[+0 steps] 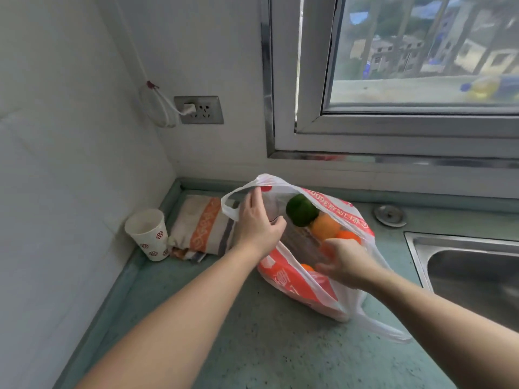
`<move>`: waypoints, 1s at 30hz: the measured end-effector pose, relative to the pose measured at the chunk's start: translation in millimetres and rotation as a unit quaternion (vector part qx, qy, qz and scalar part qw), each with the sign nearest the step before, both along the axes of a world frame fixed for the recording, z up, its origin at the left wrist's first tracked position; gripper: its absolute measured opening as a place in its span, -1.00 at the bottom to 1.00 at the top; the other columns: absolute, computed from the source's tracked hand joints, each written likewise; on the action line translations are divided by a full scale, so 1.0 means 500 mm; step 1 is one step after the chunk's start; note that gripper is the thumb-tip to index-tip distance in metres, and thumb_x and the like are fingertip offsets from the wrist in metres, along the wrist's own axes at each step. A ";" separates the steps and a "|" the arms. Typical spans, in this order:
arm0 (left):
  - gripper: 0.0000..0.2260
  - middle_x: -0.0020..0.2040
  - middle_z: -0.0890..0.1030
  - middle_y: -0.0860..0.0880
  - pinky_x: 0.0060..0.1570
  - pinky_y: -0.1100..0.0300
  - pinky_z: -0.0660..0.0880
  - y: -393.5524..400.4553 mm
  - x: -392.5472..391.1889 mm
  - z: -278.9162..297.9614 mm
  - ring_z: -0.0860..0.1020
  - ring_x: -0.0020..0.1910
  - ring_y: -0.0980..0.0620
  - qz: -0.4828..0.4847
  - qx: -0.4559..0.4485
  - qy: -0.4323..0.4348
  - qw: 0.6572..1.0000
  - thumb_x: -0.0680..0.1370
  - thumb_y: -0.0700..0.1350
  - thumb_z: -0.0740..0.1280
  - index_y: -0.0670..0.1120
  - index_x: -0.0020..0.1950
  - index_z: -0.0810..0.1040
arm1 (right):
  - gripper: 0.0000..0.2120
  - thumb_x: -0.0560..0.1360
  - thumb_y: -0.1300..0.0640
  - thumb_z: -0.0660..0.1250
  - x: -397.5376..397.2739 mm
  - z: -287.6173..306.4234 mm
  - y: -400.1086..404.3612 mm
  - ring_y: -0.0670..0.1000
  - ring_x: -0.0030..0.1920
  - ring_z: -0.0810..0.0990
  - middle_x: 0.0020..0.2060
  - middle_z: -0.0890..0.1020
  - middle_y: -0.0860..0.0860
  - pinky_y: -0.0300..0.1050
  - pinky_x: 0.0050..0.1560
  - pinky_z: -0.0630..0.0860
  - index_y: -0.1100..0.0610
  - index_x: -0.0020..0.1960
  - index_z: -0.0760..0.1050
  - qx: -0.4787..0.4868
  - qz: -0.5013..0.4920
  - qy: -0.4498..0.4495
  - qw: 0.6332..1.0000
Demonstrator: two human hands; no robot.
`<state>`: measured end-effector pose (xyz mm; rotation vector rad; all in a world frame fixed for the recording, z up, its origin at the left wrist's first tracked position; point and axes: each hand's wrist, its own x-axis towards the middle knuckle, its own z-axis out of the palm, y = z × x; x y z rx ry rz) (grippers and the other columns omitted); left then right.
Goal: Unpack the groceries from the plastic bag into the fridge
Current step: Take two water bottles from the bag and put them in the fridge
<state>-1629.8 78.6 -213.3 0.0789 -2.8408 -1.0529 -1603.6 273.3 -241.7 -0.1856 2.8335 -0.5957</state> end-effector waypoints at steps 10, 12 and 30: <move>-0.55 0.24 0.52 -0.03 0.26 0.08 0.41 -0.008 -0.089 -0.023 0.44 0.25 -0.01 -0.092 0.018 0.103 0.990 0.45 0.02 0.45 -0.03 0.29 0.45 | -0.63 0.45 -0.15 0.35 -0.040 -0.064 -0.036 -0.04 -0.02 0.59 0.06 0.59 -0.10 -0.14 -0.07 0.60 -0.12 0.21 0.40 0.057 -0.047 -0.052 0.996; -0.63 0.13 0.58 -0.03 0.18 0.08 0.44 -0.002 -0.096 -0.027 0.48 0.15 -0.04 -0.124 -0.016 0.112 0.986 0.44 0.05 0.45 -0.04 0.17 0.51 | -0.60 0.44 -0.12 0.34 -0.043 -0.069 -0.033 -0.02 0.00 0.59 0.08 0.59 -0.08 -0.14 -0.11 0.58 -0.10 0.23 0.37 0.071 -0.054 -0.047 0.995; -0.55 0.26 0.53 0.03 0.30 0.09 0.35 0.023 -0.083 -0.052 0.45 0.28 -0.01 -0.220 -0.084 0.036 0.971 0.48 0.11 0.40 0.02 0.32 0.46 | -0.52 0.28 -0.10 0.43 -0.028 -0.074 -0.021 0.04 -0.15 0.57 -0.10 0.59 -0.03 -0.07 -0.17 0.52 -0.01 0.06 0.27 -0.021 -0.099 -0.049 0.994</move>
